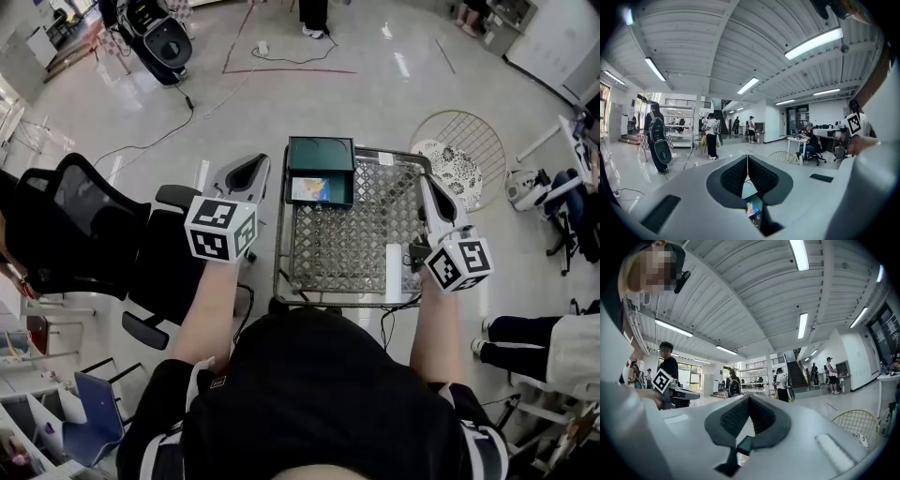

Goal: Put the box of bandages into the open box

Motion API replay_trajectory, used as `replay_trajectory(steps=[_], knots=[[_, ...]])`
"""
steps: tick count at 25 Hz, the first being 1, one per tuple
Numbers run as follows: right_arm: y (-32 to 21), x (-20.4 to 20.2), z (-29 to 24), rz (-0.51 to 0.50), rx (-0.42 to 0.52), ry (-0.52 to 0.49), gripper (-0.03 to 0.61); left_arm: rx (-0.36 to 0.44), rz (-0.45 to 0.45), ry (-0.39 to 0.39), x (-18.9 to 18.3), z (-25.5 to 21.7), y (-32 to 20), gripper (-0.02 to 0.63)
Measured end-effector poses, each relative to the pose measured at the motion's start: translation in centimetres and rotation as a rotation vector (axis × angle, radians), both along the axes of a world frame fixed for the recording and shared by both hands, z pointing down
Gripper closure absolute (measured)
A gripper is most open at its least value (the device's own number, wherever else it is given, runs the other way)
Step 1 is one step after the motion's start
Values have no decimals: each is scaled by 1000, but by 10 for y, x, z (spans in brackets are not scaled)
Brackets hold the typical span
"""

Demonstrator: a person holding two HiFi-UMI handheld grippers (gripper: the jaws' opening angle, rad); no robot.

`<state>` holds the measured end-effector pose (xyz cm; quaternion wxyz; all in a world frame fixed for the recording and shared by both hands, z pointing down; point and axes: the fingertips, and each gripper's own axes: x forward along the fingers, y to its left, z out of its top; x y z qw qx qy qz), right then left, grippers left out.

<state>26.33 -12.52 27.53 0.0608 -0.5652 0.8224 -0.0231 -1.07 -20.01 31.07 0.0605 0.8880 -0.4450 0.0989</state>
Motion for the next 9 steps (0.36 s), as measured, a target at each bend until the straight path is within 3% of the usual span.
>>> replay_trajectory(steps=[9], knots=[[-3, -6, 10, -1, -17, -19, 571, -11, -3, 2, -4, 8, 0, 603]])
